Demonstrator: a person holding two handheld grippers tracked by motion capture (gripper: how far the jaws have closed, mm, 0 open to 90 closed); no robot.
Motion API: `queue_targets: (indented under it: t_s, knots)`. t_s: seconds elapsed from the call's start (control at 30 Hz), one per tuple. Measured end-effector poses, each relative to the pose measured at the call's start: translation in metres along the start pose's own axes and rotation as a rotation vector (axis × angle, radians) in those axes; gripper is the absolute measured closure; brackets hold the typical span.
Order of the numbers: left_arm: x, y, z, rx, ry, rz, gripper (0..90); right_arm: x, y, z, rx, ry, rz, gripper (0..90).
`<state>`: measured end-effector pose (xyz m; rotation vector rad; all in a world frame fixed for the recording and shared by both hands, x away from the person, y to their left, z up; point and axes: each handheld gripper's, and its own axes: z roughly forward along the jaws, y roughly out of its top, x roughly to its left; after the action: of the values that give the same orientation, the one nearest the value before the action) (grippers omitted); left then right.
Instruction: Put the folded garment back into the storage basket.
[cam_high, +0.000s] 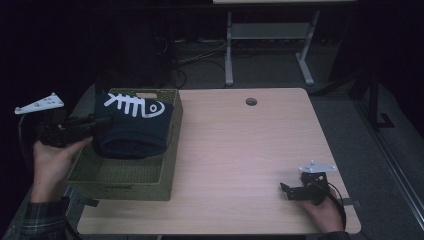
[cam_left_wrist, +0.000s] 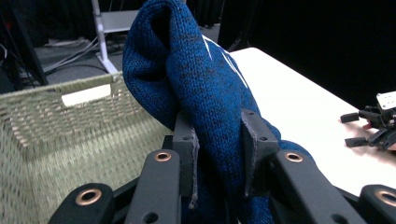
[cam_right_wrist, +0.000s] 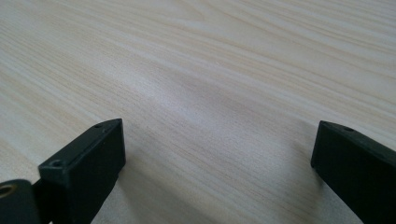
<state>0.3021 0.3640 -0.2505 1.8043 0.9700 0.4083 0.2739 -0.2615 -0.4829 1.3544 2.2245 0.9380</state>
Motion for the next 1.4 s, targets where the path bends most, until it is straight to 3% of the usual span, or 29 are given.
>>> queue_targets:
  t_s: [0.47,0.73,0.97,1.2,1.27,1.4]
  knots:
    - [0.015,-0.040,-0.003,0.046,-0.004,-0.073,70.8,0.000,0.000,0.000,0.000,0.001,-0.001,2.6]
    - [0.027,-0.057,0.006,0.079,0.002,-0.112,70.8,0.000,0.000,0.000,0.000,0.001,0.000,2.6]
    - [0.038,-0.066,0.024,0.116,-0.023,-0.144,70.8,0.000,0.000,0.000,0.000,0.001,-0.001,2.6]
    - [0.041,-0.066,0.037,0.151,-0.030,-0.135,70.7,0.000,0.000,0.000,0.000,0.001,0.000,2.6]
    - [0.044,-0.066,0.044,0.181,-0.003,-0.115,70.6,0.000,0.000,0.000,0.000,0.001,0.000,2.6]
    - [0.050,-0.068,0.052,0.213,0.014,-0.115,70.5,0.000,0.000,0.000,0.000,0.001,0.000,2.6]
